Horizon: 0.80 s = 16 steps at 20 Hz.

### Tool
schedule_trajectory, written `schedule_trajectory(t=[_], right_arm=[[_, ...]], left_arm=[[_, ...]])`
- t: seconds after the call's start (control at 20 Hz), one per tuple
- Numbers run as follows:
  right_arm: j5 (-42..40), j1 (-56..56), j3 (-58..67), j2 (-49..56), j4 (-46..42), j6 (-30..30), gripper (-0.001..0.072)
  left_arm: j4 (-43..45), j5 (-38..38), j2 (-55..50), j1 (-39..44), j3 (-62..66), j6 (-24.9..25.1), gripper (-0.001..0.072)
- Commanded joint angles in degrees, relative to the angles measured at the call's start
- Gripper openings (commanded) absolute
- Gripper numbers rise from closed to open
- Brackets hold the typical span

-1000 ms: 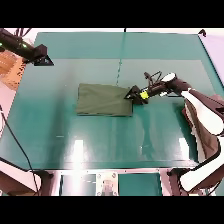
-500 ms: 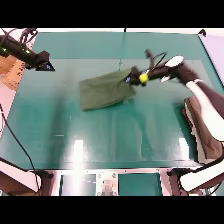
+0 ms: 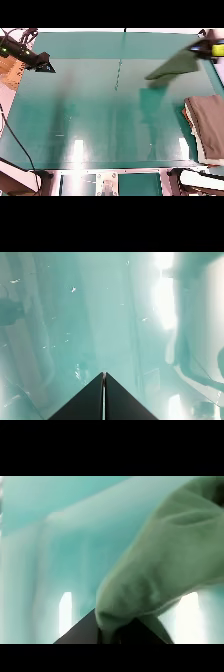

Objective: Fold the shirts.

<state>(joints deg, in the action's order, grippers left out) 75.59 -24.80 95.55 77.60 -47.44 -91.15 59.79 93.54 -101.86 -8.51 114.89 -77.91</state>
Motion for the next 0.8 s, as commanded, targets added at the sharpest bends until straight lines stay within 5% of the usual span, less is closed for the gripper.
schedule_trajectory(t=[0.0, 0.25, 0.55, 0.75], right_arm=[[7.2, -15.0, 1.7, -3.5, -3.7, -1.9, 0.0015], [17.4, -25.0, 6.8, -3.5, -7.6, -1.9, 0.0015], [29.9, -27.2, 9.7, -6.3, -30.2, -5.5, 0.0015], [29.9, -27.2, -2.1, -12.5, -41.6, -11.5, 0.0015]], left_arm=[[0.0, 0.2, 0.0, 0.0, 0.0, 0.4, 0.0026], [-0.2, 0.2, 0.0, 0.2, 0.0, 0.5, 0.0026], [-0.5, 0.9, 0.0, 0.2, 0.0, 0.5, 0.0026], [-2.1, 1.8, 0.0, 0.2, 0.0, 0.5, 0.0026]])
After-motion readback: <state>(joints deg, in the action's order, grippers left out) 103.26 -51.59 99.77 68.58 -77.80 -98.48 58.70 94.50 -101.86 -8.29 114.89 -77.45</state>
